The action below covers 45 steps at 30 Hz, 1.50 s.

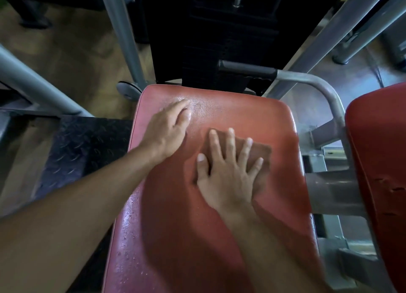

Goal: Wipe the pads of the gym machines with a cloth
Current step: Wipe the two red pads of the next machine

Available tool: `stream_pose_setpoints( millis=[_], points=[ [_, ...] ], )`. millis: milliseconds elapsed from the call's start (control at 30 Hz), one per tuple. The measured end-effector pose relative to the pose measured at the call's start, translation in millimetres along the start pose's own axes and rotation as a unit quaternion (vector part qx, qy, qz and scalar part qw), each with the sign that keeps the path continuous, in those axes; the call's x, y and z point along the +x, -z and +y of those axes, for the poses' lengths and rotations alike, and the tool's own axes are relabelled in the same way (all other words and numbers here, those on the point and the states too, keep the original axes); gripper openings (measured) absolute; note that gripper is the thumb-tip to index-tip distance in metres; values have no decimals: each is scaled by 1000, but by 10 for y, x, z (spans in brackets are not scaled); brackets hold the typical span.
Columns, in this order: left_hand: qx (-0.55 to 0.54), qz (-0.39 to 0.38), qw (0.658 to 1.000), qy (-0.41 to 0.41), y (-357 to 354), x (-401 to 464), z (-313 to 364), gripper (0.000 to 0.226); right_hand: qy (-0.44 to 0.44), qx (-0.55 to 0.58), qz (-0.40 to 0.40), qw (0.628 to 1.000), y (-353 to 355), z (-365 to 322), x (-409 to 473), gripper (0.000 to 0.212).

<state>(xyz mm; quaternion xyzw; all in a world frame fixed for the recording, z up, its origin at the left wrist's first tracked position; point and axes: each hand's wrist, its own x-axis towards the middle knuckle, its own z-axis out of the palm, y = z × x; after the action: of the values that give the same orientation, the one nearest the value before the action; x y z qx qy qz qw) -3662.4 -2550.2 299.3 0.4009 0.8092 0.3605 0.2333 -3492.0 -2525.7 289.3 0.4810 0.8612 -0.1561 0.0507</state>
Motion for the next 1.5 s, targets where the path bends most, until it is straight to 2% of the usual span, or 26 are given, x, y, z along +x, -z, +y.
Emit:
stream_pose_setpoints(
  millis=[67, 133, 200, 233, 300, 333, 400, 467, 500, 633, 767, 967, 1100, 1167, 1233, 1300, 1433, 1500],
  points=[
    [-78, 29, 996, 28, 175, -24, -16, 33, 84, -20, -11, 996, -46, -259, -16, 61],
    [-101, 76, 991, 48, 270, -84, -60, 32, 140, -22, -39, 989, -34, -422, 17, 62],
    [-80, 146, 985, 52, 282, -196, -86, 31, 202, 51, -48, 977, 54, -459, 105, 61],
    [-51, 181, 982, 31, 263, -267, -76, 31, 219, 139, -28, 965, 131, -426, 133, 58],
    [10, 189, 981, -38, 146, -422, -5, 33, 153, 281, 64, 945, 259, -180, 202, 52],
    [40, 151, 985, -66, 48, -490, 53, 37, 97, 285, 102, 948, 275, 13, 256, 53],
    [154, 33, 983, -93, -207, -593, 186, 51, 56, 177, 92, 978, 253, 435, 338, 56],
    [282, -60, 955, -64, -473, -616, 301, 58, 109, 76, 37, 990, 164, 720, 341, 58],
    [320, -74, 943, -48, -571, -611, 319, 59, 133, 51, 29, 989, 113, 783, 337, 58],
    [361, -81, 929, -20, -669, -717, 331, 59, 141, 14, 58, 988, 76, 790, 334, 59],
    [384, -73, 920, -19, -579, -950, 227, 69, 143, 2, 57, 988, 53, 794, 331, 62],
    [362, -20, 930, 67, -191, -414, -29, 67, 145, -21, 49, 988, 44, 798, 354, 64],
    [378, 3, 923, 74, -212, -883, -126, 68, 145, -24, 47, 988, 47, 809, 342, 64],
    [346, 10, 935, 75, -117, -788, -204, 69, 147, -25, 51, 988, 48, 800, 343, 64],
    [270, 36, 955, 120, 13, -528, -261, 70, 147, -25, 51, 987, 42, 801, 336, 65],
    [236, 68, 958, 148, 12, -434, -281, 71, 145, -29, 55, 987, 35, 805, 345, 64],
    [327, 66, 932, 139, -239, -1026, -203, 70, 145, -32, 56, 987, 38, 803, 345, 63],
    [326, 63, 930, 159, -224, -1235, -218, 71, 146, -29, 55, 987, 41, 797, 341, 63]
  ],
)
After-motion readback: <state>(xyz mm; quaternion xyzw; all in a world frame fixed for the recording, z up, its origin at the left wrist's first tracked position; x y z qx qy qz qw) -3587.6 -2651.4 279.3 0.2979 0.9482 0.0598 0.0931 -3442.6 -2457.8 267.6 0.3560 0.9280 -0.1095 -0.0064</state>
